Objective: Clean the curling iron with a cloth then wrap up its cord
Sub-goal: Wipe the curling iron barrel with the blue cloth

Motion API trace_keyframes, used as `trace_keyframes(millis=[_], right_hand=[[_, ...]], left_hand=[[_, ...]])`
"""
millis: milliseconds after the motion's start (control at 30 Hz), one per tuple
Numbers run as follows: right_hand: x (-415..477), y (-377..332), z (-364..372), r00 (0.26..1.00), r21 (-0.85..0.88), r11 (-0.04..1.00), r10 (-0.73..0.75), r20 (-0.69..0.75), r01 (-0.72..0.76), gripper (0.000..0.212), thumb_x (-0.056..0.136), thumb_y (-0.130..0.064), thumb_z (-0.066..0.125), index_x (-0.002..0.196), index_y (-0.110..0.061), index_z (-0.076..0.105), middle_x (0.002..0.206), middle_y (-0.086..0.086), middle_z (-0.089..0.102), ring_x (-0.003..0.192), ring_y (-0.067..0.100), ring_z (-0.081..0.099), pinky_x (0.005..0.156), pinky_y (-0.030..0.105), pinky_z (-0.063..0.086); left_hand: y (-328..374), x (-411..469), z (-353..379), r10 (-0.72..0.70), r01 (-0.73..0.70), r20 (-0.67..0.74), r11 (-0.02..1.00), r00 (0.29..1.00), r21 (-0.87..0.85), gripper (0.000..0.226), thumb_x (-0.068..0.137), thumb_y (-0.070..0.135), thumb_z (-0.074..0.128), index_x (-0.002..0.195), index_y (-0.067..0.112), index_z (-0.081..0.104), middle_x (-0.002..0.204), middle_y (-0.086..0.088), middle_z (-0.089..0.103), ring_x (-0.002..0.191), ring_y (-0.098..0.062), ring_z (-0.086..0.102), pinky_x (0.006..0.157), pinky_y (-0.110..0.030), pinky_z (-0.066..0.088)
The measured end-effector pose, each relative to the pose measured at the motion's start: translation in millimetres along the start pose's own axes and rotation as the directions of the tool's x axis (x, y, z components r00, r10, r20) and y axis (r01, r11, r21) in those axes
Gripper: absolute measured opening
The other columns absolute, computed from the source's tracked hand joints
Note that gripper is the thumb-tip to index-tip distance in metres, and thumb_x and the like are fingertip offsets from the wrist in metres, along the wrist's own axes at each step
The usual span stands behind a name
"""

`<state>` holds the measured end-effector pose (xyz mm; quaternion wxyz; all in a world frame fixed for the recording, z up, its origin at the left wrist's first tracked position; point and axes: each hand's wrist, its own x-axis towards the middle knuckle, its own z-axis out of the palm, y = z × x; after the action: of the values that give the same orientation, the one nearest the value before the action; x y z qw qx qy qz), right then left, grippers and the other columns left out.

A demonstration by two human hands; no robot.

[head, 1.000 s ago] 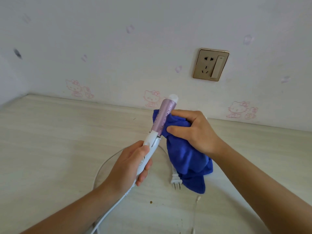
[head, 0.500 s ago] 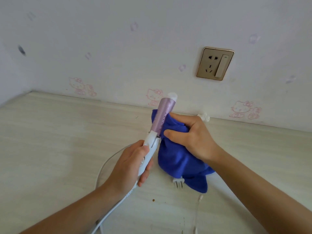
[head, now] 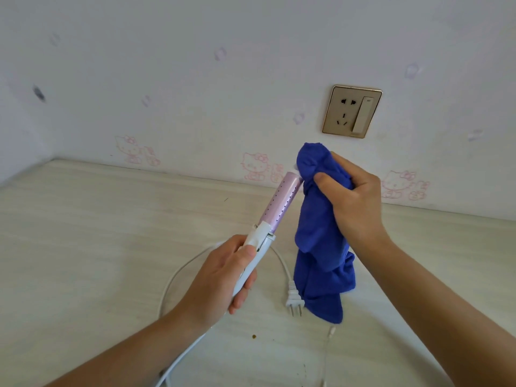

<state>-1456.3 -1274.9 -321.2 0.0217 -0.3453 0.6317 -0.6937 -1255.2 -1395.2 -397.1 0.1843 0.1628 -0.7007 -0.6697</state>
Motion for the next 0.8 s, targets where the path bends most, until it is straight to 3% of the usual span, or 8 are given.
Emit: trace_keyframes(millis=[100,233,333,400,467,600,733,800], right_hand=[[2,-4,-2,0.996,0.055,0.998,0.046,-0.078,-0.042,0.033,0.092,-0.012,0.064,0.105,-0.039,0.078,0.098,-0.012,0.079,0.089,0.005,0.074,0.072,0.017,0.057],[-5,0,1,0.993,0.103,0.988,0.12,-0.02,-0.117,0.028,0.093,-0.012,0.064,0.11,-0.031,0.078,0.098,-0.004,0.08,0.085,0.01,0.076,0.068,0.019,0.057],[-10,2,9,0.995,0.11,0.989,0.091,0.044,-0.096,0.031,0.094,-0.009,0.065,0.111,-0.032,0.078,0.101,-0.007,0.08,0.088,0.008,0.076,0.068,0.016,0.057],[-10,1,11,0.996,0.123,0.989,0.069,0.063,-0.076,0.035,0.094,-0.009,0.065,0.11,-0.038,0.078,0.105,-0.011,0.08,0.093,0.006,0.076,0.07,0.014,0.057],[-9,0,11,0.996,0.108,0.992,0.055,0.07,-0.063,0.039,0.093,-0.01,0.065,0.104,-0.045,0.077,0.103,-0.014,0.079,0.093,0.004,0.075,0.07,0.013,0.057],[-11,1,10,0.994,0.105,0.993,0.046,0.096,-0.056,0.038,0.093,-0.009,0.065,0.099,-0.044,0.078,0.096,-0.008,0.079,0.084,0.003,0.075,0.067,0.015,0.057],[-10,6,9,0.991,0.074,0.996,0.048,0.123,-0.058,0.017,0.092,-0.008,0.064,0.097,-0.019,0.076,0.094,0.016,0.072,0.076,0.012,0.069,0.067,0.022,0.059],[-10,7,9,0.989,0.07,0.996,0.051,0.139,-0.061,0.015,0.093,-0.008,0.063,0.098,-0.014,0.075,0.091,0.018,0.071,0.075,0.015,0.067,0.067,0.023,0.058]], left_hand=[[2,0,-2,0.006,-0.006,0.012,1.0,1.0,-0.01,0.042,0.086,0.054,0.05,0.113,0.027,0.068,0.068,-0.008,0.057,0.04,-0.02,0.043,0.04,-0.028,0.034],[8,5,-8,-0.074,0.095,0.108,0.974,0.991,-0.207,0.04,0.082,0.052,0.057,0.099,0.017,0.068,0.067,-0.011,0.055,0.035,-0.019,0.041,0.039,-0.024,0.027],[14,14,-22,-0.156,0.372,0.395,0.739,0.905,-0.562,0.055,0.083,0.049,0.066,0.116,0.006,0.064,0.063,-0.011,0.053,0.031,-0.016,0.04,0.033,-0.019,0.031],[18,18,-33,-0.034,0.48,0.544,0.518,0.838,-0.708,0.057,0.089,0.046,0.063,0.125,0.002,0.062,0.063,-0.011,0.053,0.034,-0.016,0.037,0.033,-0.021,0.035],[21,20,-40,0.062,0.518,0.589,0.406,0.806,-0.753,0.058,0.096,0.049,0.049,0.129,0.003,0.056,0.064,-0.008,0.046,0.039,-0.016,0.036,0.034,-0.024,0.034],[25,22,-46,0.121,0.512,0.59,0.382,0.798,-0.77,0.055,0.096,0.054,0.035,0.127,0.01,0.048,0.065,-0.003,0.039,0.039,-0.013,0.037,0.031,-0.02,0.026],[24,22,-47,0.116,0.513,0.586,0.37,0.802,-0.775,0.055,0.096,0.054,0.034,0.125,0.01,0.047,0.064,-0.003,0.039,0.038,-0.013,0.037,0.031,-0.019,0.022],[23,21,-46,0.113,0.517,0.589,0.367,0.8,-0.773,0.054,0.096,0.054,0.035,0.124,0.009,0.048,0.064,-0.003,0.039,0.038,-0.013,0.036,0.031,-0.019,0.022]])
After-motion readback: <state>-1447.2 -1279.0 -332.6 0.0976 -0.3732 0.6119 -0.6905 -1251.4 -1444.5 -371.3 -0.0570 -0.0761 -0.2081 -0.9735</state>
